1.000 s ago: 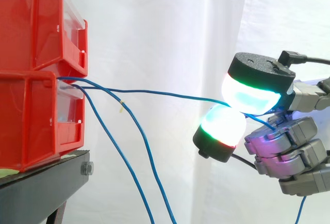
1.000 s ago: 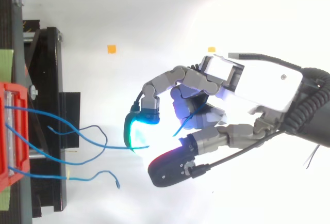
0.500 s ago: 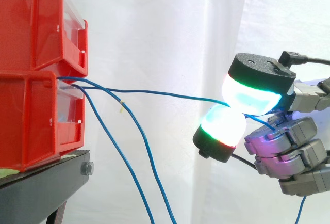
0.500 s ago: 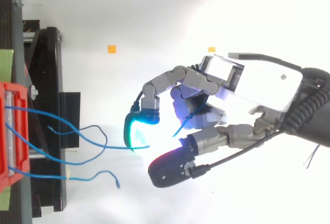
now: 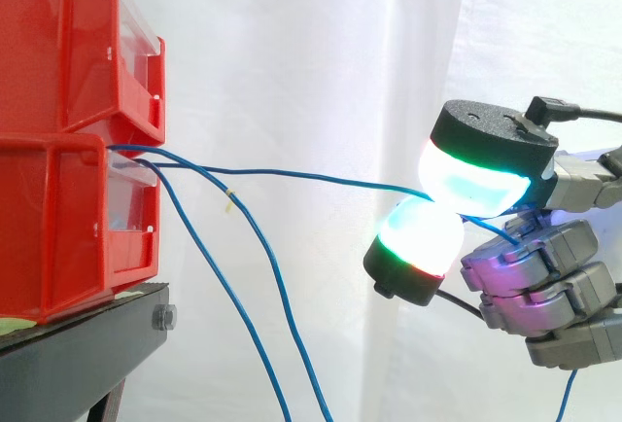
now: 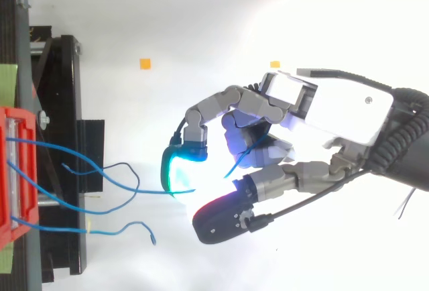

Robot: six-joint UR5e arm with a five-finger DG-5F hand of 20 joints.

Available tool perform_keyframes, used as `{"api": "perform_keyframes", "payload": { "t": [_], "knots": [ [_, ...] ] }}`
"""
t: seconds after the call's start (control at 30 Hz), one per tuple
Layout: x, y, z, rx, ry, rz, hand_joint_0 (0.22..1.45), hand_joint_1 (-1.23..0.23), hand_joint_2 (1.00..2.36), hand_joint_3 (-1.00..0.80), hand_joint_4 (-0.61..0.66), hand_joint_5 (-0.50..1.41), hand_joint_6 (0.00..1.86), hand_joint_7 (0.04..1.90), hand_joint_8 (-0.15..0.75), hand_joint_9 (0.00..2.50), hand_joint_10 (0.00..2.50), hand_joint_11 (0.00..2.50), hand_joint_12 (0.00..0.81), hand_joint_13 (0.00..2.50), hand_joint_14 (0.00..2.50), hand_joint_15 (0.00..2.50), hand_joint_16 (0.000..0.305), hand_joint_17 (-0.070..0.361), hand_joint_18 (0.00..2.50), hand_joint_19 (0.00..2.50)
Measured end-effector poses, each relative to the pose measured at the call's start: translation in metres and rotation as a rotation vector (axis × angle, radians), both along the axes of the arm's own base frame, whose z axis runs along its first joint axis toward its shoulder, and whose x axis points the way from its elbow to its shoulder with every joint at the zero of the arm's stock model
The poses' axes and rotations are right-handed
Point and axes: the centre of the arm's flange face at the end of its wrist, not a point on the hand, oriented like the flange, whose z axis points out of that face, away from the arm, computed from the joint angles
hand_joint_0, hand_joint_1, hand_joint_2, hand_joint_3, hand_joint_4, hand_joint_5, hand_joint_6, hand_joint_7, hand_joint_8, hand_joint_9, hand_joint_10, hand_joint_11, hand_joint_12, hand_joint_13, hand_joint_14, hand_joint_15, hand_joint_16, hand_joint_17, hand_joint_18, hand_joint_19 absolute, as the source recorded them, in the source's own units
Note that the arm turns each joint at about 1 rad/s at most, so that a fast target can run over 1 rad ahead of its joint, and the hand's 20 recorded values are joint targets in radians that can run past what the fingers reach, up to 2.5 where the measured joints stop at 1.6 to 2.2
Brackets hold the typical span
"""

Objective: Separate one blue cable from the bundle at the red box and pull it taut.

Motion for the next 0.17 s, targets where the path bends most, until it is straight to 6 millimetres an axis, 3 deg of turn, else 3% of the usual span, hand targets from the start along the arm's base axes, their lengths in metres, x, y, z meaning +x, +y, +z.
{"api": "perform_keyframes", "payload": {
  "t": [0.17],
  "knots": [
    [-0.0001,0.0000,-0.0001,0.000,0.000,0.000,0.83,-0.78,1.00,-0.50,-0.07,-0.22,0.90,0.98,0.294,0.68,2.47,1.42,0.335,0.75,2.50,1.46,0.030,0.067,1.42,1.71]
  ]
}}
